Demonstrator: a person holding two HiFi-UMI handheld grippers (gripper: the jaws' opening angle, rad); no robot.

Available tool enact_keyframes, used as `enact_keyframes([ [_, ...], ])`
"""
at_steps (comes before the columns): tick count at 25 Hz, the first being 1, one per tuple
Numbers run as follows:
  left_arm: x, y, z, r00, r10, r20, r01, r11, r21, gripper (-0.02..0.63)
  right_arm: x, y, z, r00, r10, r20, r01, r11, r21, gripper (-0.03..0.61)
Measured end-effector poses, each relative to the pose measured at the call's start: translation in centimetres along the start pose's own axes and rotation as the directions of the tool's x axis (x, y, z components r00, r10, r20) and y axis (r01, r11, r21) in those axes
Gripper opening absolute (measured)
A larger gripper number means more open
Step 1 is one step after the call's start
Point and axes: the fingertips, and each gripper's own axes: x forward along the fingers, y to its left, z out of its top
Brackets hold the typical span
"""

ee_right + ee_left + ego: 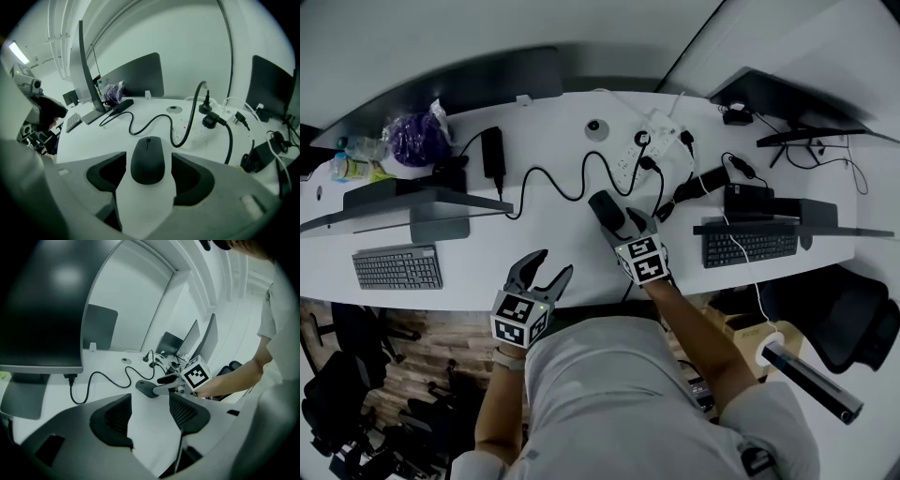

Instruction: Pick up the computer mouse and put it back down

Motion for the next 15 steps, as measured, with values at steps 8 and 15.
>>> enact_keyframes([
  [8, 0.0, -0.3, 1.6, 0.999, -0.029, 0.026, 0.028, 0.998, 0.048, 0.25, -4.4, -0.1, 2.3, 0.995, -0.024, 0.093, 0.021, 0.999, 0.035, 0.291],
  [15, -0.1, -0.9, 3.0, 0.997, -0.062, 0.05, 0.057, 0.994, 0.091, 0.25, -8.5, 0.8, 4.0, 0.987, -0.038, 0.158, 0.033, 0.999, 0.032, 0.291],
])
